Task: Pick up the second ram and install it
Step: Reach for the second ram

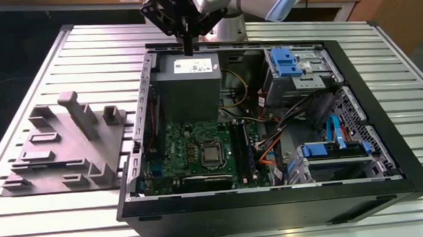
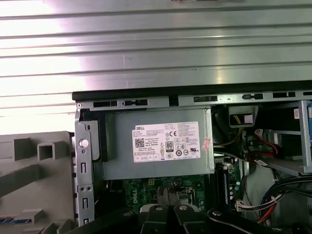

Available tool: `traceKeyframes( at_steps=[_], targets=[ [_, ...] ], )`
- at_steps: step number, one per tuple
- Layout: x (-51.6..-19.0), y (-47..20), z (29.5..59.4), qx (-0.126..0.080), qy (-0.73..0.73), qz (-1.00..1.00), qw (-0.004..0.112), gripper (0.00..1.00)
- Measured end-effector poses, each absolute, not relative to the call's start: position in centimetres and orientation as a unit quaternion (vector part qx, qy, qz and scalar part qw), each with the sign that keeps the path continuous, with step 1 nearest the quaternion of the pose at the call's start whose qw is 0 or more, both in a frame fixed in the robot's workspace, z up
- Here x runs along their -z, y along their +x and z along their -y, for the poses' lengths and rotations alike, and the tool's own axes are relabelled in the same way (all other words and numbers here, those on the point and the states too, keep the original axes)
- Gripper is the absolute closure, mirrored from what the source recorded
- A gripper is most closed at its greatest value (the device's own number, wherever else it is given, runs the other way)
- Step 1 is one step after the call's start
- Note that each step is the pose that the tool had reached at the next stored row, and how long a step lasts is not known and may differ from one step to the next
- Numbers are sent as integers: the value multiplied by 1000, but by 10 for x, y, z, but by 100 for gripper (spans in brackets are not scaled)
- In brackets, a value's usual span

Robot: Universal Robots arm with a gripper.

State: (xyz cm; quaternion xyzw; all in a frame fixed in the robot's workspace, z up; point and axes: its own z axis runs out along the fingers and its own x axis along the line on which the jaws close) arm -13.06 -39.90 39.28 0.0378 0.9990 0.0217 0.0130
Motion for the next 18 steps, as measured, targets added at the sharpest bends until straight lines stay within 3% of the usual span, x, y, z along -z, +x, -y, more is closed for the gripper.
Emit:
traceKeyframes(
  at_steps=[18],
  targets=[
    [-391, -163, 399, -22, 38, -999, 13, 90]
  ],
)
